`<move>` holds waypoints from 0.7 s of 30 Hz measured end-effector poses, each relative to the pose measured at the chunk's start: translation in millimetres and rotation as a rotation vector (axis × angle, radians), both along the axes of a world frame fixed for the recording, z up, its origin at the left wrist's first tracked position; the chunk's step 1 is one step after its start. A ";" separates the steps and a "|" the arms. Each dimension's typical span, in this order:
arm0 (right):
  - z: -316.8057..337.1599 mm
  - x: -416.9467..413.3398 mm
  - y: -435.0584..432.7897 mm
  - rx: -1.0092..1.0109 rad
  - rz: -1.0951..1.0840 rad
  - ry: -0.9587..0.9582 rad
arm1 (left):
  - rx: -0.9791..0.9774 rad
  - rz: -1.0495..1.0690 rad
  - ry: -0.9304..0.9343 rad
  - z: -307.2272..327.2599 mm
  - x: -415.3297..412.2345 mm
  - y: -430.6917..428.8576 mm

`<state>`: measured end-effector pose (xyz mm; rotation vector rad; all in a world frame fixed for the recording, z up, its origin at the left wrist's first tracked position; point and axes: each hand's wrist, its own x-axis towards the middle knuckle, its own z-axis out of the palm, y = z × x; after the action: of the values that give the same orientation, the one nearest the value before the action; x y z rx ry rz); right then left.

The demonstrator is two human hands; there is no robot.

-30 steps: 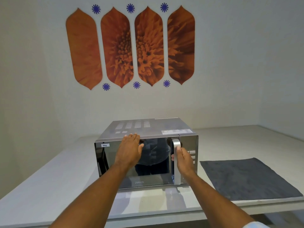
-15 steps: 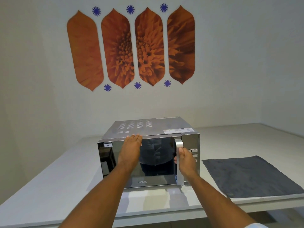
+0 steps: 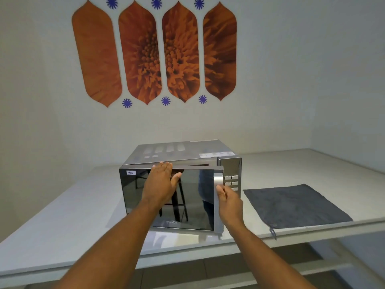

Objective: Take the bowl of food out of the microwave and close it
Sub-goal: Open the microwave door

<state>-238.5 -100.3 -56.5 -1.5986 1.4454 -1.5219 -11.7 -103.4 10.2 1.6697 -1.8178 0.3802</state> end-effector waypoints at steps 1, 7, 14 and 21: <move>-0.7 -0.1 6.4 -0.010 -0.024 -0.004 | 0.004 0.003 0.007 1.0 -0.5 3.5; -11.6 -5.8 33.5 0.020 -0.035 0.001 | 0.023 0.030 0.003 -1.0 0.2 20.7; -12.0 0.1 79.5 -0.045 0.075 0.063 | 0.039 0.048 0.001 0.5 -0.8 46.3; -28.0 16.0 117.5 -0.074 0.071 0.129 | 0.096 0.034 0.058 5.4 8.1 77.1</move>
<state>-222.4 17.1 -84.5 -1.8021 1.3977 -1.4714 -3.7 -26.3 15.6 1.7603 -1.7926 0.2593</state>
